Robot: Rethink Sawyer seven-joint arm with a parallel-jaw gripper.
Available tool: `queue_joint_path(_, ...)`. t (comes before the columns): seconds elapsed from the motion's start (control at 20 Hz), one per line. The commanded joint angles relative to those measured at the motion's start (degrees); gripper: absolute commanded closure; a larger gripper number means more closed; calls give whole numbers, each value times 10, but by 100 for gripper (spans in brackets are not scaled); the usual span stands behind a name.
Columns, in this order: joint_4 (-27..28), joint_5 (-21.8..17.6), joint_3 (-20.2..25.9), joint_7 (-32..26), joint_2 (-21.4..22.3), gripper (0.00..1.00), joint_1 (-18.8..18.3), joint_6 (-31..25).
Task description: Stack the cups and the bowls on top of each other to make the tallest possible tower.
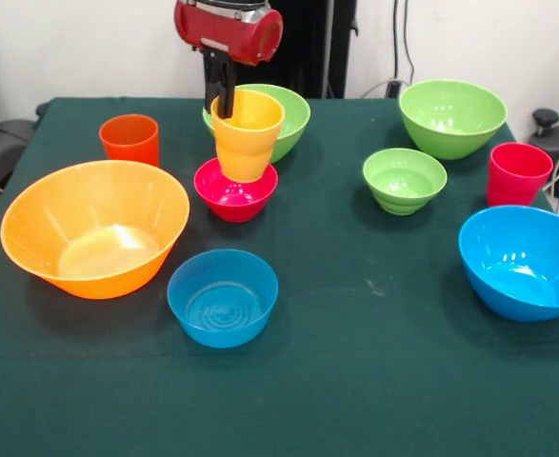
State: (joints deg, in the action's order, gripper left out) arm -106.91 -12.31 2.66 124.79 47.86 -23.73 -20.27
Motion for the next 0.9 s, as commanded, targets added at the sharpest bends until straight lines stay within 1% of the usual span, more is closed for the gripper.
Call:
queue_joint_path(0.05,14,-48,39,-91,2,100,-28,-96)
queue_joint_path(0.2,43,-51,59,-110,-24,100,-50,-99)
queue_joint_path(0.35,83,-47,87,-117,-68,100,-66,-101)
queue_joint_path(0.45,114,-47,95,-116,-97,100,-67,-110)
queue_joint_path(0.6,165,-53,79,-88,-137,100,-48,-104)
queue_joint_path(0.75,201,-51,78,-75,-168,100,-44,-94)
queue_joint_path(0.85,231,-49,80,-75,-187,100,-42,-102)
queue_joint_path(0.9,240,-46,82,-78,-189,100,-44,-110)
